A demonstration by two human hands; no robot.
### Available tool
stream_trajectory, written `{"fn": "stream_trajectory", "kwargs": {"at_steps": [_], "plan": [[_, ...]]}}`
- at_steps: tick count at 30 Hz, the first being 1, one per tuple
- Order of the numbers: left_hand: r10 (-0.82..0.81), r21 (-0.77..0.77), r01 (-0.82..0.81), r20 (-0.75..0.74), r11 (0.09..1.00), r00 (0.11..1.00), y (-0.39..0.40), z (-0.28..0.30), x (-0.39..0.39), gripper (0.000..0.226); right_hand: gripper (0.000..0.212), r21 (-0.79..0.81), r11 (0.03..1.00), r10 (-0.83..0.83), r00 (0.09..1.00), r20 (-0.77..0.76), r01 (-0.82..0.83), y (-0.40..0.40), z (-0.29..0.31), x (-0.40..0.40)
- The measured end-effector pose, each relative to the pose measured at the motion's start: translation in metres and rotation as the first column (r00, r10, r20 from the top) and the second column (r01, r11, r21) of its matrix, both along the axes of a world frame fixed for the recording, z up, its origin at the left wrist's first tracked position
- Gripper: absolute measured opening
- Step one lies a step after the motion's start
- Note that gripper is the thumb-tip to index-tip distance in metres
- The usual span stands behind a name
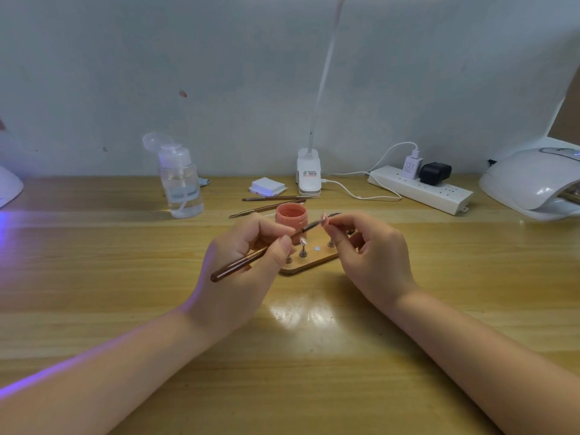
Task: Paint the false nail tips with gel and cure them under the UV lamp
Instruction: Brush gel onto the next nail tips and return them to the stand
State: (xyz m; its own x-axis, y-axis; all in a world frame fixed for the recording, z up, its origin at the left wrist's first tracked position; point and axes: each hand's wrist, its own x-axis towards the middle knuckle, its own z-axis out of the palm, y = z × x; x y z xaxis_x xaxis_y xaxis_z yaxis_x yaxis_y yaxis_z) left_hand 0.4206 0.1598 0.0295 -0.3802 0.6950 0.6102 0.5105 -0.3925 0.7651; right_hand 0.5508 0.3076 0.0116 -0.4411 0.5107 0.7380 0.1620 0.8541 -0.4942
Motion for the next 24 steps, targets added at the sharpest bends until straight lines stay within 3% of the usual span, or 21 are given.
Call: {"fn": "stream_trajectory", "kwargs": {"at_steps": [4,11,18,24], "plan": [[-0.006,0.031,0.007,-0.024,0.999,1.000,-0.002,0.001,0.000,0.016,0.009,-0.080,0.996,0.025,0.999,-0.032,-0.028,0.000,0.001,0.000],[0.076,0.050,-0.088,0.212,0.995,0.974,0.008,-0.006,-0.010,0.008,0.010,-0.248,0.963,0.089,0.993,-0.075,-0.106,-0.001,0.002,0.000],[0.065,-0.056,-0.044,0.453,0.997,0.889,0.015,-0.012,-0.012,0.009,0.005,-0.260,0.961,0.112,0.992,0.055,-0.094,-0.003,0.003,-0.001],[0.001,-0.060,0.033,0.491,0.998,0.871,0.015,-0.010,-0.008,0.008,0.008,-0.170,0.981,-0.042,0.964,0.263,0.089,0.000,0.001,-0.006]]}}
